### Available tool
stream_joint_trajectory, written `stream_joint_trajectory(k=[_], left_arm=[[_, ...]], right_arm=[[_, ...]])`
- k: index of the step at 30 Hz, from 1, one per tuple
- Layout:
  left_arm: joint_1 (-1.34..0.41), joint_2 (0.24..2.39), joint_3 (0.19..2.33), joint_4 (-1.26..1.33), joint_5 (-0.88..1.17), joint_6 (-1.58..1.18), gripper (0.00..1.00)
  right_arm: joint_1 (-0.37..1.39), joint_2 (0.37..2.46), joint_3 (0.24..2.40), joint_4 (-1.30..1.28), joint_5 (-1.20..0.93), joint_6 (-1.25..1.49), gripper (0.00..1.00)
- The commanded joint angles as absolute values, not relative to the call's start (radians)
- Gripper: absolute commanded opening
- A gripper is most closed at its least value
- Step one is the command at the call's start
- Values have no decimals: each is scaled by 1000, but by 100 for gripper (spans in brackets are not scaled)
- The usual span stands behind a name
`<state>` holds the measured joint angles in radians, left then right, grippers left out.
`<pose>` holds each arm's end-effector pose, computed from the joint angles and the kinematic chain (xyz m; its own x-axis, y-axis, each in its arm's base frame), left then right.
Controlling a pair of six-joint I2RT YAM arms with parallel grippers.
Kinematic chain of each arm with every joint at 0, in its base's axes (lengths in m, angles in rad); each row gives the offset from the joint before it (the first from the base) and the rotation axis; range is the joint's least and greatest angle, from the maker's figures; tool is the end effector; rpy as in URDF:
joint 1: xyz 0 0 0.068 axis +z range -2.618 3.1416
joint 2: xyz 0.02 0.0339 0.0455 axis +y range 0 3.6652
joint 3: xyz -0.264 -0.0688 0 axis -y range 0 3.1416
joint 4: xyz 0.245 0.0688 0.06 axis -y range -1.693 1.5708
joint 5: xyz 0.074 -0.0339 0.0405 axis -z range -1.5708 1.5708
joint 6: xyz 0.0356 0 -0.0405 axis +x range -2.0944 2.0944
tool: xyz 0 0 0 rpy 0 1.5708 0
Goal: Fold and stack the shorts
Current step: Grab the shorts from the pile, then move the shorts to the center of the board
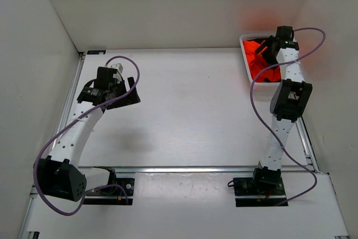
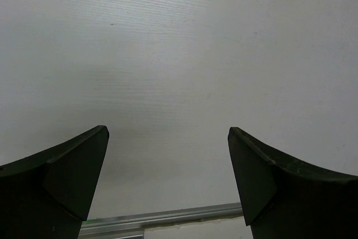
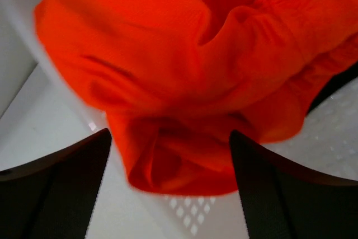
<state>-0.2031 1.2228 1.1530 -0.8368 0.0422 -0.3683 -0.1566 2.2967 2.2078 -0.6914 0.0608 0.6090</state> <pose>0.2407 -0.0511 0.3182 -0.8012 -0.2023 -0.5631 -0.0659 0.9652 -0.2529 0.5157 -0.0836 0.2719 -0.4565 0.6501 -0.6074 0.5602 0.7404 0.3715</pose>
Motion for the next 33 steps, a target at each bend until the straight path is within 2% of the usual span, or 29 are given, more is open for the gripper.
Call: stream_joint_trajectory(k=[1, 2, 3, 4, 5, 6, 10, 16, 20, 26, 28, 31, 32, 33], left_arm=[[-202, 1230, 1161, -827, 34, -359, 99], [-202, 1241, 1161, -827, 34, -359, 99], [-202, 1241, 1161, -827, 43, -359, 99], [-202, 1241, 1161, -827, 43, -359, 99], [-202, 1241, 1161, -827, 54, -347, 99], [-202, 1241, 1161, -827, 64, -347, 99], [-202, 1252, 1181, -827, 87, -347, 99], [-212, 1233, 1192, -827, 161, -336, 99], [-212, 1195, 1212, -850, 161, -336, 99], [-175, 1175, 1299, -919, 161, -327, 99], [-137, 1175, 1350, -948, 149, -336, 99], [-89, 1215, 1435, -1032, 101, -357, 99], [-77, 1224, 1453, -1049, 101, -357, 99], [-65, 1233, 1465, -1063, 101, -357, 99]], right_arm=[[-187, 2370, 2296, -614, -5, 706, 78], [-187, 2390, 2333, -614, 14, 706, 70], [-175, 2401, 2333, -614, 43, 719, 53], [-175, 2401, 2324, -579, 66, 694, 20], [-148, 2355, 2324, -578, 101, 678, 6], [-137, 2324, 2283, -578, 170, 664, 0], [-106, 2073, 2121, -493, 192, 640, 0], [-57, 1837, 2117, -471, 91, 585, 0], [73, 1674, 2141, -471, 51, 513, 0], [303, 1577, 2227, -567, -15, 460, 0], [391, 1543, 2157, -568, 1, 449, 0], [616, 1488, 1918, -568, 88, 455, 0], [650, 1479, 1852, -568, 89, 456, 2], [682, 1479, 1797, -568, 89, 469, 9]])
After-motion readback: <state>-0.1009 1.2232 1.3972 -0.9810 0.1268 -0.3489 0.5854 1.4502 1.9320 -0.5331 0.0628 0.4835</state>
